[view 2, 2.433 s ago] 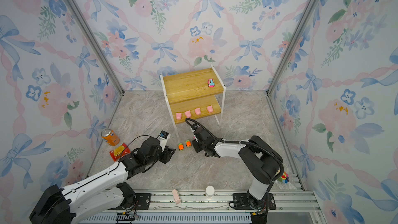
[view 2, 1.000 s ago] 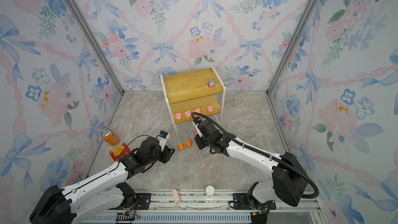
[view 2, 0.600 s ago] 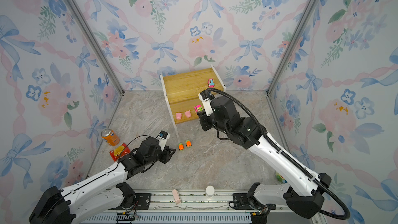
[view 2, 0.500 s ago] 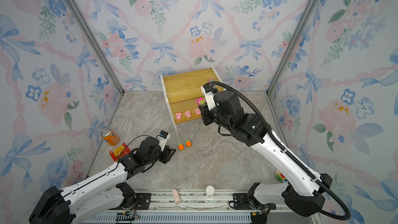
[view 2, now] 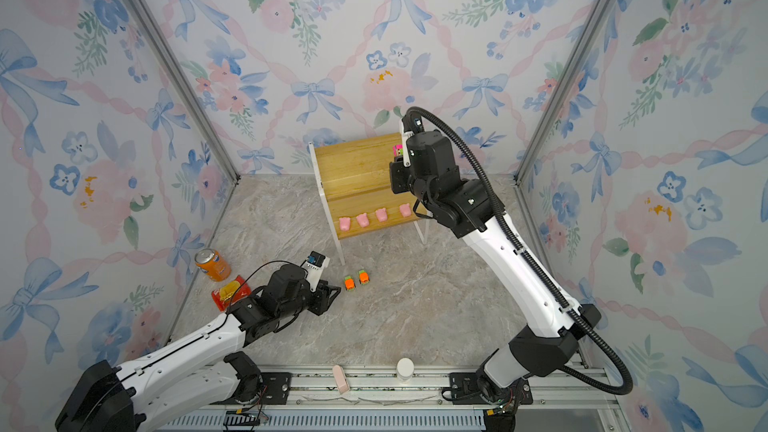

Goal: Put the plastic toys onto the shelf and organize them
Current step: 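Lift the pink-and-green truck with the right gripper toward the top shelf, then lower the truck onto the top shelf beside the pink-and-blue truck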

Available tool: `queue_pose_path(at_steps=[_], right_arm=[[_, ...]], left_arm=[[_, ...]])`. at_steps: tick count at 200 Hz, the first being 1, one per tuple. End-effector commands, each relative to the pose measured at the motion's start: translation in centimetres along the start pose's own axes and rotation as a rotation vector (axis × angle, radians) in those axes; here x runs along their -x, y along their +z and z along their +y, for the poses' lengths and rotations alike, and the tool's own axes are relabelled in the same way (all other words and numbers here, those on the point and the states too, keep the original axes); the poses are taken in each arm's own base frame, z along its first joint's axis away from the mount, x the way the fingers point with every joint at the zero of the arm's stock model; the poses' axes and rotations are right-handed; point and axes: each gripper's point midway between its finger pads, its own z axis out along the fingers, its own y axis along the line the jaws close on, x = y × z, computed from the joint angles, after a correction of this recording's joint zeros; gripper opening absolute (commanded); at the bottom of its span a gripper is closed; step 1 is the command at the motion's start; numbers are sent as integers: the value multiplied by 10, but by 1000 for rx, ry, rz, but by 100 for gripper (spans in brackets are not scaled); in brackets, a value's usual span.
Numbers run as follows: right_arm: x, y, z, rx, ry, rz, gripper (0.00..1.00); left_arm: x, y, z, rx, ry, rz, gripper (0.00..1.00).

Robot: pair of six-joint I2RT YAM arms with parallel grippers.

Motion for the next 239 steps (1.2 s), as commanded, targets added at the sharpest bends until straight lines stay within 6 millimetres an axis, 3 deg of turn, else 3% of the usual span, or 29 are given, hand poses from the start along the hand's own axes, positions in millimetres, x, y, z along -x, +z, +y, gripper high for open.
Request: queue_pose_path(at_steps=[1, 34, 66, 192, 239], right_arm=[[0, 13, -3, -25, 5, 27, 18], [-10, 39, 8, -11, -18, 84, 18], [-20, 54, 5, -25, -14, 147, 18], [-48, 73, -7, -36, 1, 236, 17], [-53, 78, 0, -10, -1, 248, 17]], left_arm=[[6, -3, -2, -19, -18, -32, 50], [5, -3, -3, -23, -21, -27, 50], [3, -4, 0, -14, -27, -32, 50], [3, -4, 0, -11, -24, -33, 50], [3, -4, 1, -8, -25, -33, 50]])
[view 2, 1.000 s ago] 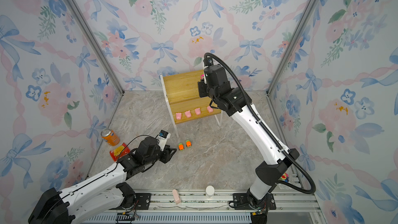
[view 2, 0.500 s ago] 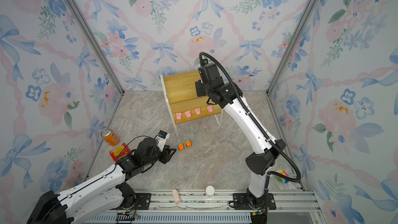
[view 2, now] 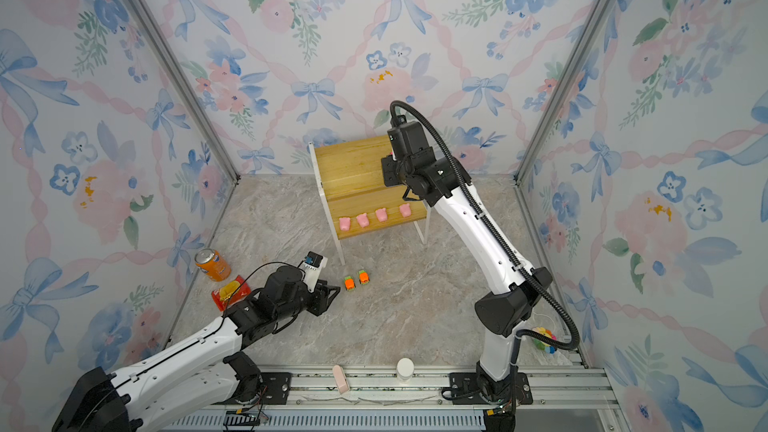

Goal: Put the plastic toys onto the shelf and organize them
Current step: 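Lower the truck onto the top shelf beside the pink-and-blue truck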

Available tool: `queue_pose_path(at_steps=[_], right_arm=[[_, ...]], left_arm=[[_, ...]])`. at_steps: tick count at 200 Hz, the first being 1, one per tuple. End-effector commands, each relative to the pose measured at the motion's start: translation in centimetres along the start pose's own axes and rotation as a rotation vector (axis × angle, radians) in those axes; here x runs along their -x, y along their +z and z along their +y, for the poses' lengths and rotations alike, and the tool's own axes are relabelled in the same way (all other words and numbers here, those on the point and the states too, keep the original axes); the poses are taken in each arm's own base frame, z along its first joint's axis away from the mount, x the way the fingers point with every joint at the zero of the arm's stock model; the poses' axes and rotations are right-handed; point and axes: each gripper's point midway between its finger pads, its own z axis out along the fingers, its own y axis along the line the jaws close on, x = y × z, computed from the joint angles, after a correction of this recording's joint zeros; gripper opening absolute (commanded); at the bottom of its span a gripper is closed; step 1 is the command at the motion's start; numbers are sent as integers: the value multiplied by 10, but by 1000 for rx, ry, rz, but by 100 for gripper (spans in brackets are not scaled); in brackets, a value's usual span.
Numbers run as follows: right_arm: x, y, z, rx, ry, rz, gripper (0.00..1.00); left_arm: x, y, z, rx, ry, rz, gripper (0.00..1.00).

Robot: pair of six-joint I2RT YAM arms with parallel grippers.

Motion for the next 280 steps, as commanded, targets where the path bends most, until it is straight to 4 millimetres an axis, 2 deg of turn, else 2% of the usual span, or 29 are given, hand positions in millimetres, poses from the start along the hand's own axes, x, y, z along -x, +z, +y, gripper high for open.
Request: queue_pose_path(at_steps=[1, 97, 144, 192, 264, 280], right_arm=[[-11, 9, 4, 15, -5, 39, 17], [-18, 18, 19, 53, -61, 69, 17], [-16, 16, 22, 58, -83, 60, 17], [-7, 3, 28, 74, -95, 23, 17], [-11, 4, 29, 72, -95, 35, 18], [-12, 5, 28, 68, -97, 39, 22]], left_arm=[[1, 2, 2, 4, -11, -4, 50], [0, 3, 3, 8, -9, 1, 50], [0, 3, 4, 10, -8, 3, 50], [0, 3, 3, 8, -8, 4, 50], [0, 3, 3, 5, -10, 3, 50], [0, 3, 3, 5, -10, 2, 50]])
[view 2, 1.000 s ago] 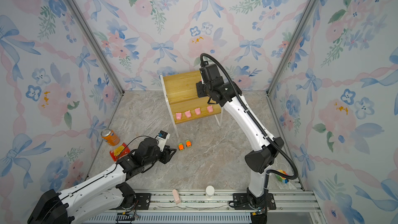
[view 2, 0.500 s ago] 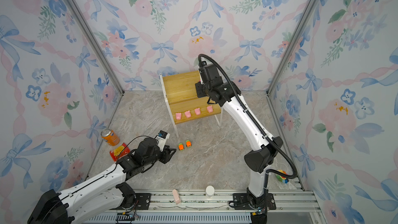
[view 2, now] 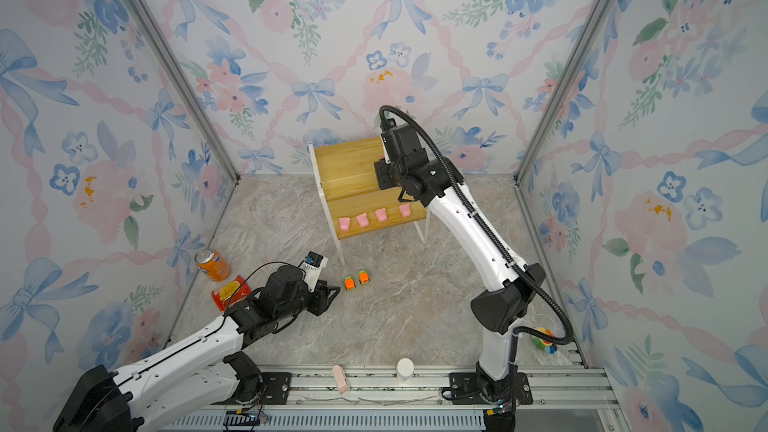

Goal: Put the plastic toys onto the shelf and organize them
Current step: 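Lower the truck onto the top shelf beside the pink-and-blue truck, then open the right gripper and withdraw it from the shelf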

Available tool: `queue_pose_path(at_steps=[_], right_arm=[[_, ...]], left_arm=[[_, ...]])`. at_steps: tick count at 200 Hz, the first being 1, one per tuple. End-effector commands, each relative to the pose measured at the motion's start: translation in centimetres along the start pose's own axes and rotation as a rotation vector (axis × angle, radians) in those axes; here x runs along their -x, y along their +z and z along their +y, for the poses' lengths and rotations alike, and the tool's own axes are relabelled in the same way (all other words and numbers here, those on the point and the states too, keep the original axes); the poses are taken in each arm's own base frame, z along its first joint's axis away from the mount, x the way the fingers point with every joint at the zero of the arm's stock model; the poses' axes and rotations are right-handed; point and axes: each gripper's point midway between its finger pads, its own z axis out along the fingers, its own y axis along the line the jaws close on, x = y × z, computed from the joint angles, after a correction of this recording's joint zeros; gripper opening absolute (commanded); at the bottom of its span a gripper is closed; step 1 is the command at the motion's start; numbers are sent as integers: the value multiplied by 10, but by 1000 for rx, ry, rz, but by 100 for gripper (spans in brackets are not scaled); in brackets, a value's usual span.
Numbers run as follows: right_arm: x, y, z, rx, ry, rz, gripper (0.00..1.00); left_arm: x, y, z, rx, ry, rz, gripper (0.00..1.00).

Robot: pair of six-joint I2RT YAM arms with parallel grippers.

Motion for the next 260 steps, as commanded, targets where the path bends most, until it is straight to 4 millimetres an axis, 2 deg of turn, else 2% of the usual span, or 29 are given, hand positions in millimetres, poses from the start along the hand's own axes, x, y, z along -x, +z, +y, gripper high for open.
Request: queue_pose_path(at_steps=[1, 104, 165, 185, 212, 237, 244, 260], right_arm=[[-5, -3, 7, 16, -21, 22, 22], [-4, -6, 6, 6, -32, 15, 40], [0, -16, 3, 1, -47, -8, 44], [2, -27, 3, -8, -57, -17, 47], [-3, -59, 4, -82, -120, -22, 54], [-20, -84, 0, -146, -161, -12, 57], [-23, -99, -3, -142, -157, -27, 57], [-48, -110, 6, -86, -168, -15, 57]], left_arm=[[2, 1, 1, -1, -7, -6, 50], [0, 1, 0, -8, -8, 0, 50], [1, 1, -1, -8, -9, -2, 50], [1, 1, 0, -6, -8, -2, 50], [1, 1, 1, -1, -7, -7, 51], [1, 1, 3, 11, -10, -9, 53], [1, 0, 4, 15, -10, -11, 53], [0, 0, 5, 20, -14, -10, 54]])
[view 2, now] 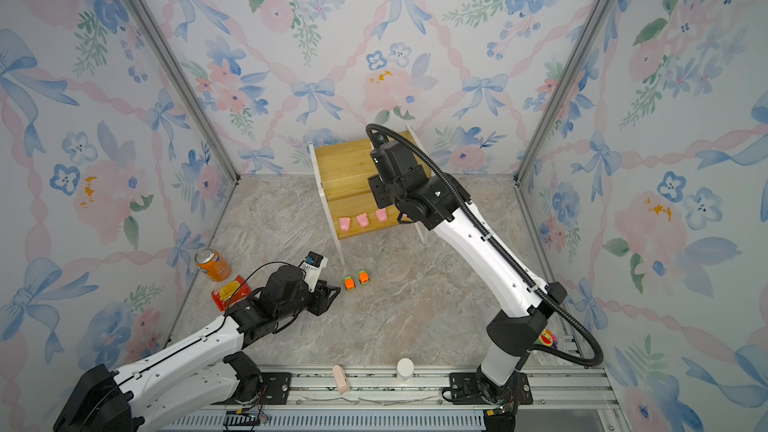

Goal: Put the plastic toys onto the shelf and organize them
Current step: 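Open the right gripper and withdraw it from the shelf, then lower the right gripper onto an orange-and-green truck and close it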

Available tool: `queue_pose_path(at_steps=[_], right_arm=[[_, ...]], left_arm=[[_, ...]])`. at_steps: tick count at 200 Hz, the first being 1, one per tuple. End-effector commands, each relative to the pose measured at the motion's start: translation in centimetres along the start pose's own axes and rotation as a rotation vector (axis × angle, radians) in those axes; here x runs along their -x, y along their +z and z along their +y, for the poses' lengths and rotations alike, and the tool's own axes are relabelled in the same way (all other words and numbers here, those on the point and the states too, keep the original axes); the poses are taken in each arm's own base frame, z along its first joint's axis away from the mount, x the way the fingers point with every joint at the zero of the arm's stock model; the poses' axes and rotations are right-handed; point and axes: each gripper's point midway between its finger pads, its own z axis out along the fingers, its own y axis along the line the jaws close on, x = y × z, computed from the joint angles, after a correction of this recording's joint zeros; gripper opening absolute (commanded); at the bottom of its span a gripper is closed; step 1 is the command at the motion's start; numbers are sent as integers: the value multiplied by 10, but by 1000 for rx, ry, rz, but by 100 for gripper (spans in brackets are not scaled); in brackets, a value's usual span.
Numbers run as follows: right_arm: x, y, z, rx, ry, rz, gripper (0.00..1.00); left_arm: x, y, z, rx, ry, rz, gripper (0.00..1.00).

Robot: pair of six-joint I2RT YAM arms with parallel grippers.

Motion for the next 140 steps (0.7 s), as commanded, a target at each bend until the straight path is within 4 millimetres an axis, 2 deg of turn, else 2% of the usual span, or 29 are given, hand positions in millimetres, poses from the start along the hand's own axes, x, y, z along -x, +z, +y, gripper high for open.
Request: queue_pose_path(at_steps=[1, 31, 53, 78, 108, 140], right_arm=[[-28, -32, -10, -21, -23, 10, 58], [-98, -33, 34, 193, 40, 60, 58], [-160, -15, 68, 273, 61, 104, 58], [-215, 12, 96, 285, 74, 160, 57], [-243, 42, 129, 291, 28, 159, 57], [-253, 67, 155, 318, -19, 213, 57]], left_arm=[[1, 0, 5, 17, -11, -14, 54], [-7, 1, 10, 42, -19, -4, 54], [-13, 2, 16, 64, -21, 5, 54], [-19, 3, 19, 74, -30, 14, 54], [-26, 5, 22, 83, -46, 22, 54], [-27, 5, 24, 91, -62, 14, 54]])
